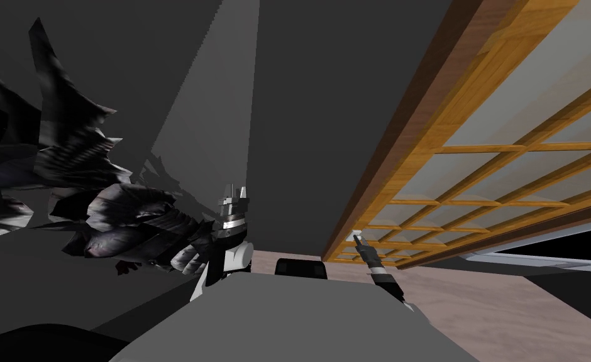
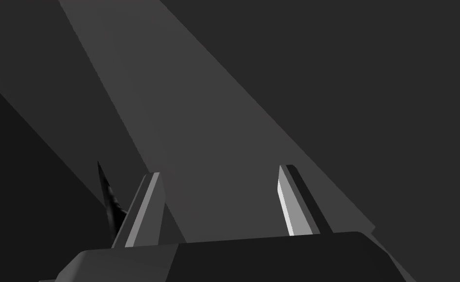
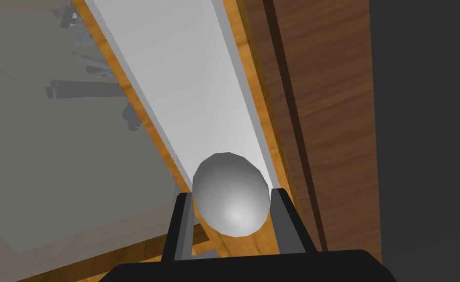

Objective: Pull the door open

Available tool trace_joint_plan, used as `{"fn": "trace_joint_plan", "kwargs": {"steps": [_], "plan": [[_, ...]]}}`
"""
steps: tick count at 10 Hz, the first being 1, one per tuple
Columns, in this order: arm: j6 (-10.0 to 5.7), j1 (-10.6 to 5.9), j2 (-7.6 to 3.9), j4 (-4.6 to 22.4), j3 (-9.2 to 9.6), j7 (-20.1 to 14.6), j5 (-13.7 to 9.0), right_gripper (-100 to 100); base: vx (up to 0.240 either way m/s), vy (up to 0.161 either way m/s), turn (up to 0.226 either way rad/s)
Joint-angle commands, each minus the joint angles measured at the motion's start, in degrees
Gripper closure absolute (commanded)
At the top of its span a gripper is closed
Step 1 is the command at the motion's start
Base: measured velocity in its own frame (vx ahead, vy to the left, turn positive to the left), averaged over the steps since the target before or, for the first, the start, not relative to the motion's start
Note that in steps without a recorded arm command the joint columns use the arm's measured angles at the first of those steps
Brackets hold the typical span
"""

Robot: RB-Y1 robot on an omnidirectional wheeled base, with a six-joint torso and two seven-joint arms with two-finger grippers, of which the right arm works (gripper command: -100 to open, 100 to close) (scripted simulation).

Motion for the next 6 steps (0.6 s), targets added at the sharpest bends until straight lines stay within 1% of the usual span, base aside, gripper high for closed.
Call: {"fn": "trace_joint_plan", "kwargs": {"steps": [1, 3, 4, 6], "plan": [[0.19, -0.02, 0.07, 0.0, 0.28, -1.6, -0.4, 100, -0.038, -0.013, 0.026], [0.61, -0.42, 0.08, 0.1, 1.22, -5.2, -2.0, 100, -0.042, -0.026, 0.051], [0.61, -0.42, 0.08, 0.1, 1.22, -5.7, -2.0, 100, -0.042, -0.021, 0.035], [1.1, -0.87, 0.09, 0.2, 2.27, -9.4, -3.8, 100, -0.056, -0.022, 0.058]]}}
